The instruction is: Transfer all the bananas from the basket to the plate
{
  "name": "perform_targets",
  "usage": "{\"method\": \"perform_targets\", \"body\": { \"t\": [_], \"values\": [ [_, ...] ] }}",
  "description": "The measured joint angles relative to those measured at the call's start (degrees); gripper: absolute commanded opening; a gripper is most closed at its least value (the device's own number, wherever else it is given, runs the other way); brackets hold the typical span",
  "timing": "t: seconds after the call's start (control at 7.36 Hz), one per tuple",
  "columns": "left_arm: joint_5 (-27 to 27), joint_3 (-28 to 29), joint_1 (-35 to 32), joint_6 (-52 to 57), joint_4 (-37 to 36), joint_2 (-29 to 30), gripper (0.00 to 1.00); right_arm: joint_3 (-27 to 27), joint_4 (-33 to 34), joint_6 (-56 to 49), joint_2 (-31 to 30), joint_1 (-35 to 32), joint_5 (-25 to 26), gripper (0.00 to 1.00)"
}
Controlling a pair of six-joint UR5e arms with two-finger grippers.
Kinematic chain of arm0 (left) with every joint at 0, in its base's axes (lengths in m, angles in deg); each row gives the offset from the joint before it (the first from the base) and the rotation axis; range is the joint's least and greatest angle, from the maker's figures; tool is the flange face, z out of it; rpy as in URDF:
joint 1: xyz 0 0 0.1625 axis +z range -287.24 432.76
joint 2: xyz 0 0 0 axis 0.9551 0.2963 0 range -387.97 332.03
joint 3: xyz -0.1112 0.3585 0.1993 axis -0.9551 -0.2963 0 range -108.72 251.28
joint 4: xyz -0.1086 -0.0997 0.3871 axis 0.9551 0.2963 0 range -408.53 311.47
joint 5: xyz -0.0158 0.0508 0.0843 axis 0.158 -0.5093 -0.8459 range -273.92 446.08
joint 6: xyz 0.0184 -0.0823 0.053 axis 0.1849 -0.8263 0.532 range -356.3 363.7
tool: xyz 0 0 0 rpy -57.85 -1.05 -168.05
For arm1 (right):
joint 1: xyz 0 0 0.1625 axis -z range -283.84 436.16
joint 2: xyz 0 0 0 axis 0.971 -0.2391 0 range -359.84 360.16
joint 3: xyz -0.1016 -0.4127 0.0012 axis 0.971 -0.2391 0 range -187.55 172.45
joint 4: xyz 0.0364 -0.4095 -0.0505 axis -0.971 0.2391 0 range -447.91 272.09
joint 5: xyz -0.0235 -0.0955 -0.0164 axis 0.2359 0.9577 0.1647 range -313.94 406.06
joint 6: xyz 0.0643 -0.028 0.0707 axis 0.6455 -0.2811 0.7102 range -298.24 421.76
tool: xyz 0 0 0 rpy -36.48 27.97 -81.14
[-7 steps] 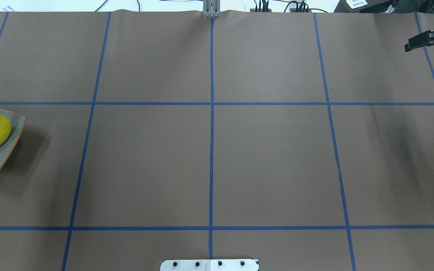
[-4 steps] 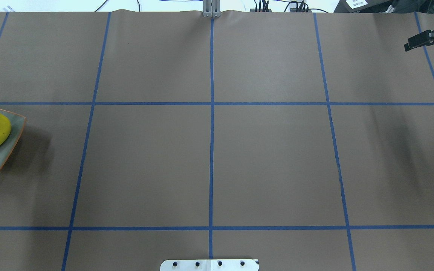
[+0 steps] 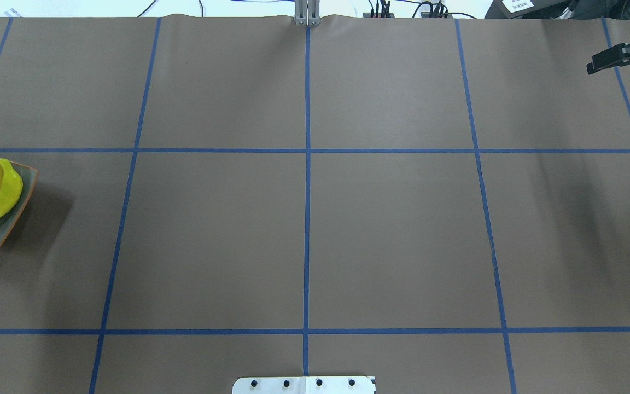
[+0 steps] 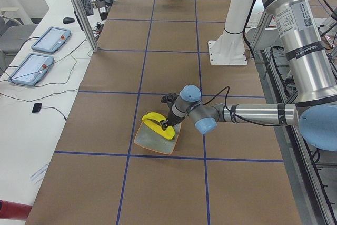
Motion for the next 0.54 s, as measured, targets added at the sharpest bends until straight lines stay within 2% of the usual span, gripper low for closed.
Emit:
{"method": "perform_targets", "body": {
  "t": [0.54],
  "values": [
    [1.08, 1.56, 0.09, -3.18, 0.17, 2.53, 1.0, -0.1, -0.02, 0.05, -0.07, -0.26, -0.5, 1.0]
  ]
}}
